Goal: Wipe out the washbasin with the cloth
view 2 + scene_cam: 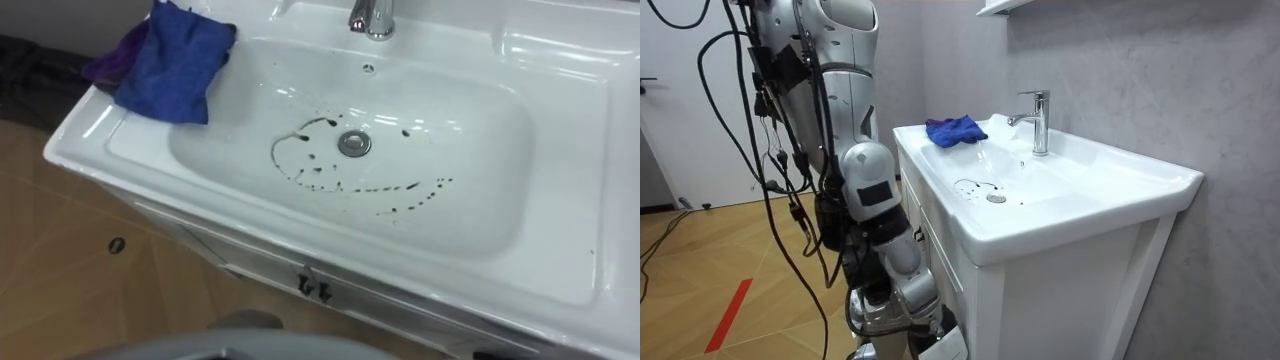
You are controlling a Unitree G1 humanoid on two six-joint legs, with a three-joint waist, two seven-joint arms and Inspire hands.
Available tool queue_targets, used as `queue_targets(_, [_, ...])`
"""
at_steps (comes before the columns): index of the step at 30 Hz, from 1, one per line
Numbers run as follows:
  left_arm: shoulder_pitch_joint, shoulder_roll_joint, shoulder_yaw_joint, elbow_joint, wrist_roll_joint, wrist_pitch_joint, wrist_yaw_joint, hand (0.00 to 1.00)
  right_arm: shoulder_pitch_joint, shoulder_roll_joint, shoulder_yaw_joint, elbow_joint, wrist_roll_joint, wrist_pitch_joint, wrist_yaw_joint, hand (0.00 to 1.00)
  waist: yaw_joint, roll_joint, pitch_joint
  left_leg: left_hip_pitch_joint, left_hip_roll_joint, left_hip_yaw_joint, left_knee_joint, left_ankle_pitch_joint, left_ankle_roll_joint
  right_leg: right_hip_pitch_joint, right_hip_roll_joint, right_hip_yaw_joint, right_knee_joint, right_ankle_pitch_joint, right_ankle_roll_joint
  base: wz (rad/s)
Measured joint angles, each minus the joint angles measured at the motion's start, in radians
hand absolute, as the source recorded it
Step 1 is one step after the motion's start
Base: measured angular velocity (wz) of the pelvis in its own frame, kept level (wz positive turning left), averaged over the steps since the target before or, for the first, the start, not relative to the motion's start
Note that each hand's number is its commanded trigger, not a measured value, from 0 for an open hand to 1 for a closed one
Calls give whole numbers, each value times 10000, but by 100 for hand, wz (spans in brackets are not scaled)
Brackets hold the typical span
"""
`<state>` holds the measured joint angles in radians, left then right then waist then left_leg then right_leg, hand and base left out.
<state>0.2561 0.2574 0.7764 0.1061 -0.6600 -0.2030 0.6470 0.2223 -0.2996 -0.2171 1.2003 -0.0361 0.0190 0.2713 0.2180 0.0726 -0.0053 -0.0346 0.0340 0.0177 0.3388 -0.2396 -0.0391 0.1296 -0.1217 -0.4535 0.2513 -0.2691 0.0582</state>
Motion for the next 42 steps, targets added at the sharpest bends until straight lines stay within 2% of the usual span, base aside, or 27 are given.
queue_targets(5, [4,67,-55,-603,1353,-97,564,0,5,12,302,-36,86,-180,-92,0,-257,-29,23,36,-10,16,-16,0,0,13,2,70,-57,0,0,-2])
queue_targets(8, [-7,86,-196,-815,2944,-135,730,0,-46,14,342,-4,-17,-290,-80,0,-528,11,15,59,-14,41,-26,0,1,38,12,125,-99,0,0,-1])
queue_targets(9, [-60,97,-374,-970,3796,-164,793,0,-66,16,376,56,-116,-367,-74,0,-660,1,83,176,-34,8,-33,0,1,189,13,107,-143,3,4,7])
queue_targets(10, [-144,109,-539,-1026,4663,-227,825,0,-66,20,390,113,-146,-418,-69,0,-819,-4,110,294,-59,-30,-81,0,1,313,4,119,-164,-6,24,7])
queue_targets(11, [-174,112,-611,-1029,5079,-264,861,0,-68,20,390,115,-141,-424,-74,0,-892,-86,162,313,-60,-30,-100,0,1,314,4,132,-166,-8,26,0])
queue_targets(12, [-237,127,-779,-1070,5735,-308,924,0,-72,19,390,96,-132,-468,-77,0,-1031,54,125,310,-55,-29,-108,0,1,300,16,189,-176,-8,26,-6])
queue_targets(13, [-315,155,-1010,-1072,6308,-358,974,0,-61,12,414,144,-131,-514,-78,0,-1127,43,165,323,-53,-7,-127,0,1,270,28,298,-164,-8,25,-8])
queue_targets(15, [-369,269,-1402,-1078,7010,-386,1084,0,-66,10,485,319,-74,-525,-78,0,-1194,46,176,446,-53,79,-211,0,2,275,21,441,-165,-7,25,-20])
queue_targets(17, [-444,393,-1620,-1109,7504,-392,1095,0,-73,17,567,453,-14,-522,-81,0,-1340,54,172,587,-53,154,-341,0,2,283,15,566,-168,-7,24,-24])
queue_targets(20, [-469,443,-1773,-1401,8879,-401,1137,0,-8,22,784,528,-28,-521,-67,0,-1554,29,171,703,-42,275,-394,0,2,280,26,811,-133,-2,25,-23])
queue_targets(22, [-502,468,-2120,-1563,9777,-440,1147,0,-55,31,797,838,-110,-521,-72,0,-1700,22,161,814,-36,380,-478,0,2,273,26,965,-129,0,25,-18])
queue_targets(25, [-712,545,-2899,-1587,10050,-450,1203,0,-71,23,868,946,-122,-512,-65,0,-1926,35,163,844,-30,454,-490,0,2,230,43,1215,-118,6,19,-9])
queue_targets(28, [-847,562,-3311,-1586,10060,-456,1043,0,-72,36,875,980,-134,-502,-51,0,-2071,29,161,1011,7,607,-529,0,2,255,68,1456,-112,17,1,-28])
queue_targets(30, [-964,575,-3327,-1586,10063,-459,1001,0,-73,38,875,1011,-131,-491,-31,0,-2171,28,165,1081,19,631,-585,0,2,237,84,1536,-112,25,-9,-19])
queue_targets(34, [-1108,829,-3514,-1589,10056,-459,839,0,-79,43,882,1226,-102,-385,155,0,-2286,21,165,1189,76,792,-717,-1,0,179,135,1747,-117,45,-28,-13])
queue_targets(42, [-1104,815,-3938,-1408,10083,-400,382,0,-166,275,898,1322,-114,-48,107,0,-2472,-147,171,1300,101,904,-904,2,-4,143,176,1985,-122,54,-33,-5])
